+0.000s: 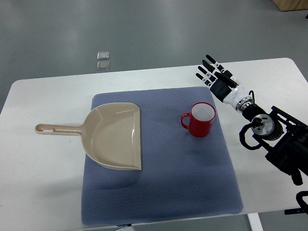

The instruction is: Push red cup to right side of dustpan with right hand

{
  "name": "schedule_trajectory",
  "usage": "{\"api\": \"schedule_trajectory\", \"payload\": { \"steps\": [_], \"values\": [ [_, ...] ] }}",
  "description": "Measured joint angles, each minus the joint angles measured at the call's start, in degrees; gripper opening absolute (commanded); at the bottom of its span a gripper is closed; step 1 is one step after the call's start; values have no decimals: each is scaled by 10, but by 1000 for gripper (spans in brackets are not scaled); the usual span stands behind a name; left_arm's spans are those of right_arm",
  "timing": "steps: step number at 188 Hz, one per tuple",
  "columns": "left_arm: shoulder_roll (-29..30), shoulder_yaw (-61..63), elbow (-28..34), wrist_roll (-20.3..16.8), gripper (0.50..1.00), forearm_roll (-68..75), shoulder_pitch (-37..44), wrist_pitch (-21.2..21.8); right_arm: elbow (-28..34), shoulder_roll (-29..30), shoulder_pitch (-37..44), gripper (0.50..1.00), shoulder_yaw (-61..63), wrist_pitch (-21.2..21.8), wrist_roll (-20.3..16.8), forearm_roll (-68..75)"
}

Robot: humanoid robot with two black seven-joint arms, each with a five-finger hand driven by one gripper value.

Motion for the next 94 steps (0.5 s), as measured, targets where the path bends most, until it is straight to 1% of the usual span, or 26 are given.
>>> {"api": "schedule_trajectory", "payload": {
  "steps": [57,72,94],
  "values": [
    [0,0,0,-5,1000,0,0,0,0,-4,3,936,-1,4,0,-4],
    [0,1,0,-6,1000,0,0,0,0,-6,3,936,-3,22,0,-18],
    [0,1,1,-6,1000,0,0,0,1,-7,-4,936,-3,66,5,-81]
  ]
}}
